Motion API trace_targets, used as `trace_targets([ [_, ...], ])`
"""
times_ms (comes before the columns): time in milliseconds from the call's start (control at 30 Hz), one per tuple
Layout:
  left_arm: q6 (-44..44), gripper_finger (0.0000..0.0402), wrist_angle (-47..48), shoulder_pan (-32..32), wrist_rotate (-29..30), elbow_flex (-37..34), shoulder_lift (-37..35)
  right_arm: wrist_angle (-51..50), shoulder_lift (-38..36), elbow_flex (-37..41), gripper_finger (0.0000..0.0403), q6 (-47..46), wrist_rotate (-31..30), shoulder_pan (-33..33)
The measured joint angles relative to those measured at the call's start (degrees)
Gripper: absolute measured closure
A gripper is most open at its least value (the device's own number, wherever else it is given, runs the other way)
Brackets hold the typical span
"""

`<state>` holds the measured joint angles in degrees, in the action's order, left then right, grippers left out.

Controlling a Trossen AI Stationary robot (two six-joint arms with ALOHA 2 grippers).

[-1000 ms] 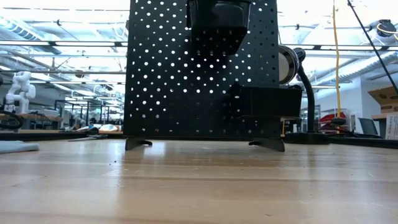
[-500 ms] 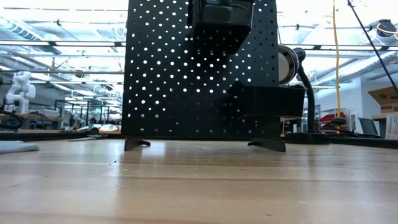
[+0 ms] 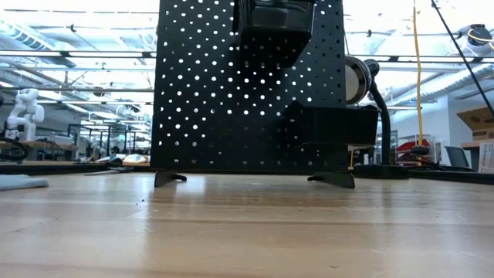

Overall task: Hang tools onto peg board
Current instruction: Unhang the black pliers from the black peg board

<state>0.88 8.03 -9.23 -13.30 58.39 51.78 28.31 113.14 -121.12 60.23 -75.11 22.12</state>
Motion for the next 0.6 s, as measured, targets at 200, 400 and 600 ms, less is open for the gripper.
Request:
trace_targets([
  [200, 1.0, 0.0196, 0.8, 0.0, 0.1, 0.1, -3.0, -0.2, 0.0, 0.0, 0.0379, 0.3, -0.1, 1.1],
  [400, 1.1, 0.0195, 0.5, 0.0, 0.1, 0.1, -6.6, -0.8, 0.0, 0.0, 0.0379, 1.2, 0.0, 3.7],
  [600, 1.1, 0.0195, 0.9, 0.0, 0.1, 0.2, -10.6, -10.7, 0.0, 0.0, 0.0379, -1.3, -4.0, 8.5],
])
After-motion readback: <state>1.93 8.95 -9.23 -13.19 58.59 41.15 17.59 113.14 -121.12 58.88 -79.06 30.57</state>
